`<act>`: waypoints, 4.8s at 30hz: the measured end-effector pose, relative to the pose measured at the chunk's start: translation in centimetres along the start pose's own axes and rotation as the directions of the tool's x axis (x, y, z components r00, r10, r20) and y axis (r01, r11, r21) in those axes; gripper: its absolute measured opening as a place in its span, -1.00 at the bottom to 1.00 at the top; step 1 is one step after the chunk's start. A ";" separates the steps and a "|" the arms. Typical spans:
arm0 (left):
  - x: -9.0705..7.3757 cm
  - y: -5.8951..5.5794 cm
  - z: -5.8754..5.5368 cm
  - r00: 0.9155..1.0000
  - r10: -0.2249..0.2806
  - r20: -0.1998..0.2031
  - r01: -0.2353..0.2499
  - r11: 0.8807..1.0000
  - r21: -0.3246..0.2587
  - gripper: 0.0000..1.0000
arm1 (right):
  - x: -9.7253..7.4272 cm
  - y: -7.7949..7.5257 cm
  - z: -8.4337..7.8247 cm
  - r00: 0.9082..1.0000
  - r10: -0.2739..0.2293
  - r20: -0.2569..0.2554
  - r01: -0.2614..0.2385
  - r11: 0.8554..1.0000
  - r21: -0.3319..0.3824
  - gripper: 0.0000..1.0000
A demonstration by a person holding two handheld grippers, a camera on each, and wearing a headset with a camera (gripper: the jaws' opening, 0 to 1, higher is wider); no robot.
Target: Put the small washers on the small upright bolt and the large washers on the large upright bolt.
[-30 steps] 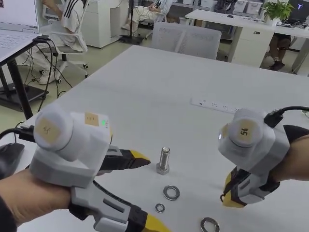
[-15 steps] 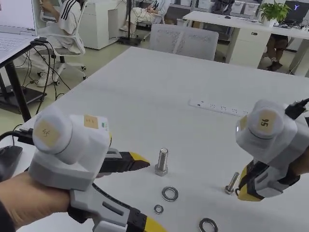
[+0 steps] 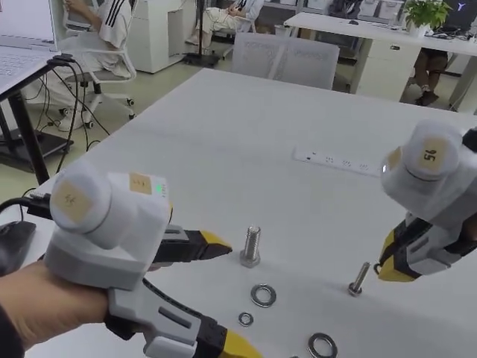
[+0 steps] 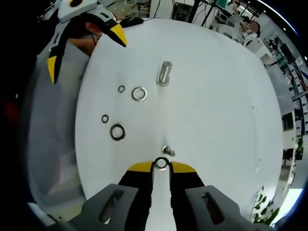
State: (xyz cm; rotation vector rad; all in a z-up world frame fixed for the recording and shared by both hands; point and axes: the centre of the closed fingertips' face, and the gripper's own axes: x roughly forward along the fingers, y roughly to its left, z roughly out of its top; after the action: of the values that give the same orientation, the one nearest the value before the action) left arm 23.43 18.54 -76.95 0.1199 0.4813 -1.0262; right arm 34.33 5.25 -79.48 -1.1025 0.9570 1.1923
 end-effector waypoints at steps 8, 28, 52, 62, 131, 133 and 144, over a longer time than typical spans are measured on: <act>0.0 0.1 -0.1 1.000 0.004 -0.001 -0.004 1.000 -0.006 0.71 | 0.4 -0.7 0.4 1.000 -0.003 0.001 0.003 1.000 -0.012 -0.73; 0.2 0.3 -0.3 1.000 -0.001 -0.005 0.001 1.000 -0.009 0.71 | 1.8 -1.3 0.3 1.000 0.018 -0.016 -0.018 1.000 -0.019 -0.73; 0.3 0.5 -0.5 1.000 0.000 -0.013 0.000 1.000 -0.018 0.71 | 2.8 -1.3 0.0 0.999 0.043 -0.024 -0.044 0.999 -0.018 -0.73; 0.3 0.5 -0.6 1.000 0.001 -0.017 -0.001 1.000 -0.021 0.71 | 3.1 -1.2 -0.1 0.998 0.051 -0.036 -0.051 0.998 -0.024 -0.73; 0.2 0.5 -0.9 1.000 0.002 -0.031 -0.003 1.000 -0.028 0.70 | 6.8 -0.8 -1.2 0.997 0.070 -0.035 -0.069 0.998 0.005 -0.50; 0.2 0.4 -0.8 1.000 0.001 -0.029 -0.002 1.000 -0.028 0.70 | 6.7 -0.8 -1.3 0.997 0.067 -0.031 -0.067 0.998 0.010 -0.48; 0.2 0.2 -0.7 1.000 -0.002 -0.028 0.001 1.000 -0.019 0.70 | 5.8 -0.9 -2.1 0.999 0.050 -0.022 -0.049 0.998 0.040 -0.48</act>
State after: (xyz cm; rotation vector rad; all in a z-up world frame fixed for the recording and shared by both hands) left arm 23.48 18.74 -77.66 0.1171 0.5168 -1.0220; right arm 36.01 4.46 -85.46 -1.0689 1.0262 1.1980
